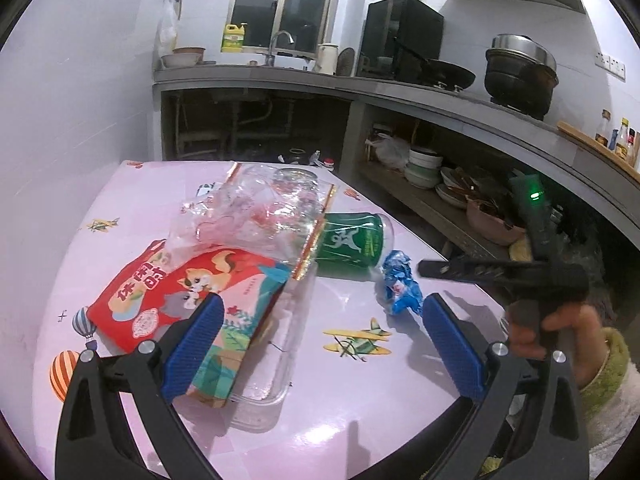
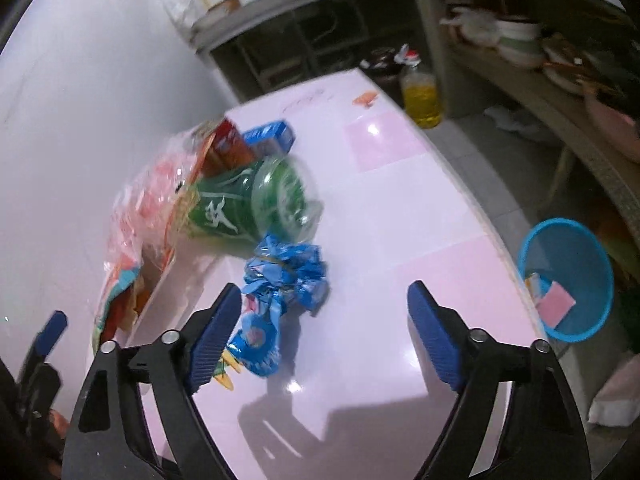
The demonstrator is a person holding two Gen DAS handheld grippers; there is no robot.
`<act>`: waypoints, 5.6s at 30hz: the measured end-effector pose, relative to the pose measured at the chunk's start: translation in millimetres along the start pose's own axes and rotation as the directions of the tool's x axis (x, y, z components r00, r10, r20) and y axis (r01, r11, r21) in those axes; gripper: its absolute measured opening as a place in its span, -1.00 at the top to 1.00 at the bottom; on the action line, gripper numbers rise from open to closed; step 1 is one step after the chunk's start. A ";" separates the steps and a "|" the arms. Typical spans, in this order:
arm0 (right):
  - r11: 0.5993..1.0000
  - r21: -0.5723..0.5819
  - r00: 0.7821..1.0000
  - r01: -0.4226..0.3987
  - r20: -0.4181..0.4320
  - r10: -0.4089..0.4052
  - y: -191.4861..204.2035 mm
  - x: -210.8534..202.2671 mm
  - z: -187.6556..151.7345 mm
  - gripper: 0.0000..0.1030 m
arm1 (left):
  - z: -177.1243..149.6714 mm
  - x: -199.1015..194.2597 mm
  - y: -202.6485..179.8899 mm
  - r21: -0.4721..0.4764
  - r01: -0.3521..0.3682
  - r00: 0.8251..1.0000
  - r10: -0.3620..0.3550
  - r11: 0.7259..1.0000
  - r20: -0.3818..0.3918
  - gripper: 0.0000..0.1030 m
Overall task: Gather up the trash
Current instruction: 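Return both tools to the table and grasp the blue wrapper with the right tool, then grasp the clear plastic bag with the left tool and lift it, then carry the plastic bag and blue wrapper to the wastebasket and open both tools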
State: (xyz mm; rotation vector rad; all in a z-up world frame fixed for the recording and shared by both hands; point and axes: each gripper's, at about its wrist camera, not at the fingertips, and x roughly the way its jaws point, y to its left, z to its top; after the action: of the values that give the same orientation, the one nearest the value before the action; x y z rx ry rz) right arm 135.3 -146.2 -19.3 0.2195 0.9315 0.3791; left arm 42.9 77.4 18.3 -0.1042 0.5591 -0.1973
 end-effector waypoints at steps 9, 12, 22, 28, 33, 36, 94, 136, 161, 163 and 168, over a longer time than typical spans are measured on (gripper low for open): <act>0.998 -0.065 0.997 0.021 -0.074 -0.025 18.5 32.7 4.6 -0.11 | 13.9 8.9 10.3 -0.018 -0.062 0.998 0.062 0.998 -0.018 -0.88; 0.997 -0.079 0.997 0.028 -0.074 -0.034 20.2 32.0 3.5 0.06 | 25.6 15.2 14.8 -0.034 -0.077 0.997 0.077 0.996 -0.012 -0.88; 0.998 -0.061 0.997 0.021 -0.067 -0.025 4.9 24.5 0.4 0.41 | 52.7 45.4 4.9 0.076 -0.208 0.977 0.211 0.975 -0.030 -0.82; 0.999 -0.053 0.998 0.005 -0.058 -0.008 -1.8 21.8 -2.5 0.44 | 69.6 63.9 15.4 0.071 -0.221 0.971 0.226 0.973 -0.083 -0.60; 0.999 -0.052 0.999 -0.007 -0.050 0.005 -5.0 21.6 -1.8 0.44 | 79.3 86.8 19.9 0.087 -0.234 0.961 0.244 0.968 -0.130 -0.30; 0.999 -0.046 0.999 -0.013 -0.049 0.011 -6.0 22.1 -1.9 0.44 | 82.3 101.5 18.3 0.151 -0.269 0.947 0.289 0.951 -0.138 -0.14; 0.997 0.049 0.992 0.058 0.109 -0.063 -40.3 -68.0 -3.7 0.52 | 127.5 -11.8 -75.7 0.171 0.100 0.966 -0.137 0.980 0.220 0.90; 0.758 0.577 0.934 0.305 -0.024 -0.358 -290.1 -70.3 -64.5 0.52 | 72.6 381.7 -352.3 -0.053 0.374 0.720 -0.326 0.926 -0.613 0.89; 0.715 0.588 0.881 0.379 0.007 -0.473 -344.5 -47.5 -72.1 -0.18 | 117.9 362.0 -328.6 -0.080 0.469 0.764 -0.450 0.879 -0.462 -0.09; 0.715 0.592 0.881 0.373 0.015 -0.473 -342.0 -53.2 -74.7 -0.18 | 123.9 346.8 -318.1 -0.079 0.472 0.777 -0.456 0.878 -0.434 -0.11; 0.735 0.576 0.885 0.357 0.045 -0.464 -316.8 -63.9 -71.7 -0.23 | 130.5 304.0 -294.0 -0.041 0.474 0.807 -0.452 0.880 -0.379 -0.23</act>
State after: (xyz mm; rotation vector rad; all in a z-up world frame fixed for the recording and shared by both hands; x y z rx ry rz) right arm 113.0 -459.8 -122.8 0.5600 0.8559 -0.3422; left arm 318.7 -268.7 16.0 -0.1492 0.9120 -0.7259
